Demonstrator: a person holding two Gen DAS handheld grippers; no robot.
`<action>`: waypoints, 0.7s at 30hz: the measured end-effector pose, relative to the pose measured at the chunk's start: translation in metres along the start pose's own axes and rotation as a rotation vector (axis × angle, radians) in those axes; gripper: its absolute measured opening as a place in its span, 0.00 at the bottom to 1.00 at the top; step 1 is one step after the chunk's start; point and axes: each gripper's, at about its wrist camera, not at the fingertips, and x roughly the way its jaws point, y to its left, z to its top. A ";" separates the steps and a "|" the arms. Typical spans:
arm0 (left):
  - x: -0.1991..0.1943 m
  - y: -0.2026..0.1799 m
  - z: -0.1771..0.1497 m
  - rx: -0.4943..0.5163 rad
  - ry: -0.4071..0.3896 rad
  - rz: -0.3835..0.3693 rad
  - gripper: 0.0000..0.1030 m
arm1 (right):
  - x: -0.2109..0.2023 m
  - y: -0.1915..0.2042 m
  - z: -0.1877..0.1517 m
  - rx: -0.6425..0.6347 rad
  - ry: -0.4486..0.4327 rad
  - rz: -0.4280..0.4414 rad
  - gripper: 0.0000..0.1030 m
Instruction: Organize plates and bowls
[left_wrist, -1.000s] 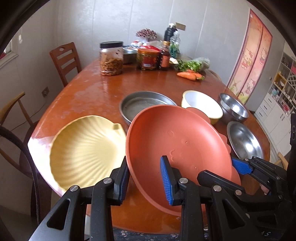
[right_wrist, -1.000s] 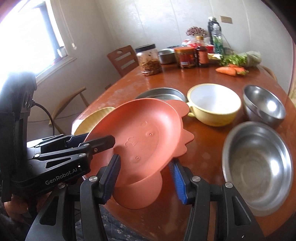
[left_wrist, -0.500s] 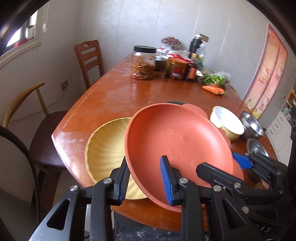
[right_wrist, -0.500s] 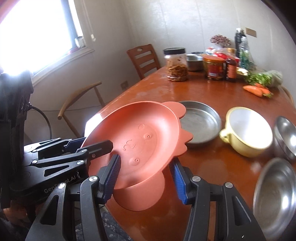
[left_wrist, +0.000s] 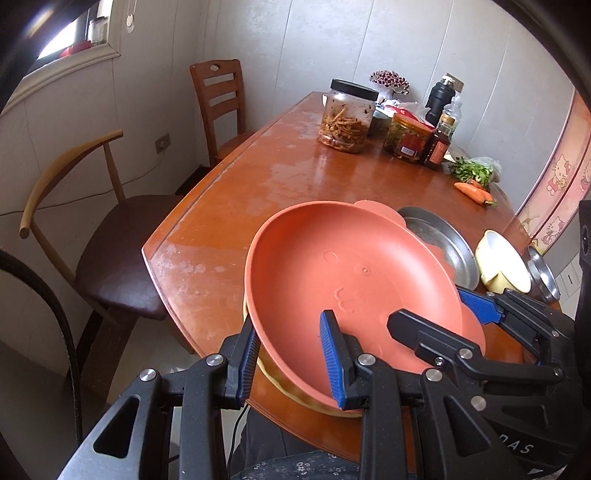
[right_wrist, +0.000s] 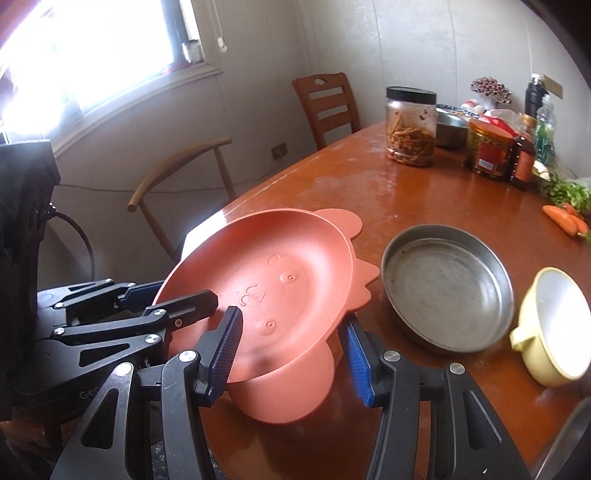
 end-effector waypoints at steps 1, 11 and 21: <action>0.001 0.001 0.001 0.000 0.003 0.000 0.31 | 0.002 0.000 0.001 -0.002 0.005 0.002 0.55; 0.012 0.003 0.010 0.000 0.018 0.005 0.31 | 0.020 -0.004 -0.002 -0.003 0.065 0.015 0.55; 0.011 0.002 0.010 0.007 0.028 0.019 0.32 | 0.017 -0.003 -0.002 -0.029 0.079 0.015 0.55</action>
